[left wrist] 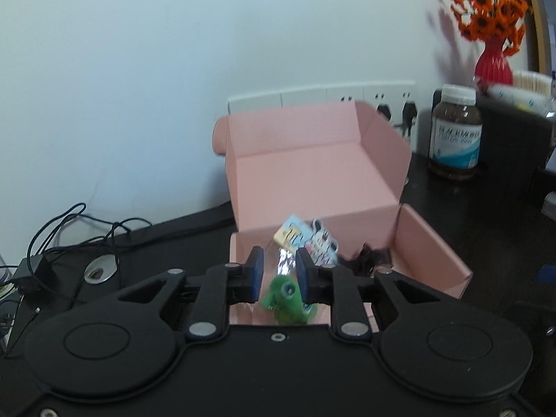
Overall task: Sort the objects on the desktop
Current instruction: 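Lower the bagged frog toy into the pink box with the left gripper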
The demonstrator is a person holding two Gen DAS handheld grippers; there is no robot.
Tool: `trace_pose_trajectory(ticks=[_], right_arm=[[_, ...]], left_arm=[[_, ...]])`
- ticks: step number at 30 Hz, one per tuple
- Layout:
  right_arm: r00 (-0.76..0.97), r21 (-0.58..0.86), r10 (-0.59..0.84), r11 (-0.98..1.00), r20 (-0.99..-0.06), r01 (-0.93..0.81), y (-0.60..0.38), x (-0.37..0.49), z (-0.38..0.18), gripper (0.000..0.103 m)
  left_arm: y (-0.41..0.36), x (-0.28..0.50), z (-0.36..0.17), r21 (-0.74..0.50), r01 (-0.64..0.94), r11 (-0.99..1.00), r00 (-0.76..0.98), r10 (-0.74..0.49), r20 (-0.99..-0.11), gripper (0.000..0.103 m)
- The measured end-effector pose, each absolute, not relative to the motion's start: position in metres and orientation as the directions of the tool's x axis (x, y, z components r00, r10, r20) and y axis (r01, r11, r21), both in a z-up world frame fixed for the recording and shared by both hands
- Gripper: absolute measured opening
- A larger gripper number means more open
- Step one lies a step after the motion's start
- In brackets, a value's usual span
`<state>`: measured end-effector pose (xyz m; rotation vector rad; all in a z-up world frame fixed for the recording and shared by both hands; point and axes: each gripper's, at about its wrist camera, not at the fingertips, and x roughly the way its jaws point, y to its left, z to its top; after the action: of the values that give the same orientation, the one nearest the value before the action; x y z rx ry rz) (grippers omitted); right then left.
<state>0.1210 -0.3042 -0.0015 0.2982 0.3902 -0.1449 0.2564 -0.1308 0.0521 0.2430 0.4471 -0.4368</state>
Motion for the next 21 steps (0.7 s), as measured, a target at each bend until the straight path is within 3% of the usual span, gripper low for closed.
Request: trace_pose_trajectory(ticks=[5,7,9,16,21], right_arm=[[0.914,0.258,-0.087,0.945,-0.396,0.201,-0.304,0.121,-0.002,0.102],[0.913,0.260,-0.088,0.944,-0.398,0.204,-0.305,0.121,-0.002,0.102],[0.912,0.263,-0.087,0.942,-0.401,0.206,-0.305,0.121,-0.002,0.102],[0.910,0.272,-0.080,0.940,-0.406,0.204,-0.307,0.122,-0.003,0.102],[0.910,0.276,-0.073,0.940,-0.408,0.199,-0.307,0.122,-0.003,0.102]], left_arm=[[-0.138,0.266,0.058,0.071,0.473,0.878,0.788,-0.385,-0.480,0.022],[-0.147,0.272,0.060,0.043,0.496,0.867,0.759,-0.408,-0.507,0.031],[-0.153,0.279,0.058,0.034,0.498,0.867,0.741,-0.404,-0.537,0.050],[-0.150,0.312,0.040,-0.059,0.452,0.890,0.660,-0.379,-0.649,0.047],[-0.148,0.322,0.038,-0.086,0.438,0.895,0.634,-0.375,-0.676,0.054]])
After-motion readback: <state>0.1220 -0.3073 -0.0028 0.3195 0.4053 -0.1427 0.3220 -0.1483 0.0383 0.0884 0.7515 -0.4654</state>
